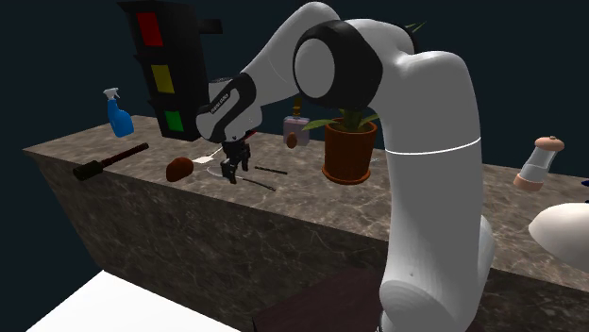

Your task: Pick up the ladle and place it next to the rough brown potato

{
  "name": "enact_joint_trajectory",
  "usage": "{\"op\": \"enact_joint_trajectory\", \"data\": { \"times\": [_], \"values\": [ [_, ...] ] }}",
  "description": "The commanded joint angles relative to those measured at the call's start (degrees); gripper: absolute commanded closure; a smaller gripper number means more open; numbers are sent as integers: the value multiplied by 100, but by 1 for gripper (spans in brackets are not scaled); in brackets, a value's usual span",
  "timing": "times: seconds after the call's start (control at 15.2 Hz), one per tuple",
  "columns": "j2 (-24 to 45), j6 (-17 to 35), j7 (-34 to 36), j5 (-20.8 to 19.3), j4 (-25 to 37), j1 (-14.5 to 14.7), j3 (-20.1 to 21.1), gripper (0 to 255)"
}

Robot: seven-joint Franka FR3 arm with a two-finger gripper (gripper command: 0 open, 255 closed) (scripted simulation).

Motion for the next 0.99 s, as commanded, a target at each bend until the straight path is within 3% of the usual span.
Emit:
{"op": "enact_joint_trajectory", "data": {
  "times": [0.0,0.13,0.4,0.92],
  "values": [
    [0,0,0,0,0,0,0,0],
    [0,0,0,0,0,0,0,0],
    [-368,-599,-2,3,229,37,15,0],
    [-368,-598,-2,3,228,37,15,0]
  ]
}}
